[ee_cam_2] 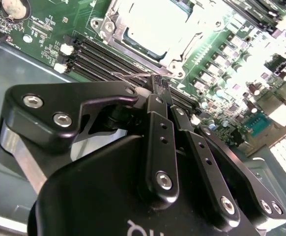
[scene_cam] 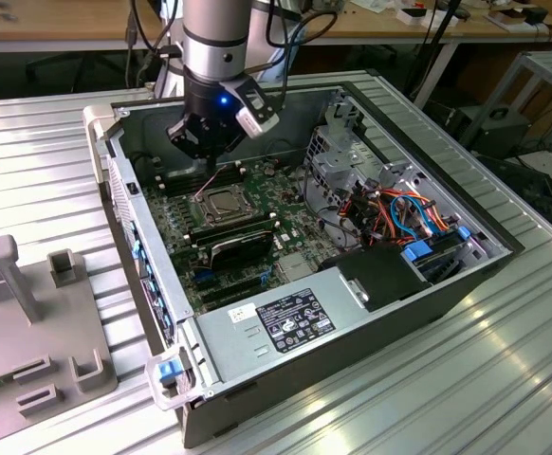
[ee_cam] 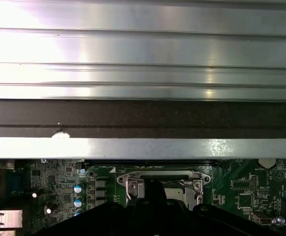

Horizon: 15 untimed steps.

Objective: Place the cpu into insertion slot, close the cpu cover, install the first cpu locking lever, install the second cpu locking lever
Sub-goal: 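Install the first cpu locking lever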

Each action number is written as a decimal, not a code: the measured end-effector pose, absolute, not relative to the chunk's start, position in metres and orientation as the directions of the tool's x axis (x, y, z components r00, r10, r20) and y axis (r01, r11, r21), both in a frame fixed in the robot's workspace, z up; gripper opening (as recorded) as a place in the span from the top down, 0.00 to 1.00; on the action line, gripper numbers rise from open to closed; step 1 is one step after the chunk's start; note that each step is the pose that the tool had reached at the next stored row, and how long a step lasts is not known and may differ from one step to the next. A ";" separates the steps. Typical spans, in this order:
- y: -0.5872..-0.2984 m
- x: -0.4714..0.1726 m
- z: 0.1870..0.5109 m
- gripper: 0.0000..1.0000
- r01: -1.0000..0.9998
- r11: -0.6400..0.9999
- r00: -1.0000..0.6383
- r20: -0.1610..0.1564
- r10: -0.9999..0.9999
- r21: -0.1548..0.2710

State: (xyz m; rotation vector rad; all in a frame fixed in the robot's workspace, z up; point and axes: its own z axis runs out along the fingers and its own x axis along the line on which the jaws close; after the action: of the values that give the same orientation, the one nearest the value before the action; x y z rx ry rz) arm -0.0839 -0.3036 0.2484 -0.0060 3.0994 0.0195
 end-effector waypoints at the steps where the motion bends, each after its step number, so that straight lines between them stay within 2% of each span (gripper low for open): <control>1: -0.303 -0.082 0.247 0.89 -0.006 1.000 -0.999 -0.042 -0.005 0.013; 15: -0.302 -0.078 0.244 0.89 -0.013 1.000 -0.999 -0.042 -0.013 0.013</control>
State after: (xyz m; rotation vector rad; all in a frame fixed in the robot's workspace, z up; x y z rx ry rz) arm -0.0778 -0.3021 0.2444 -0.0205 3.0992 0.0200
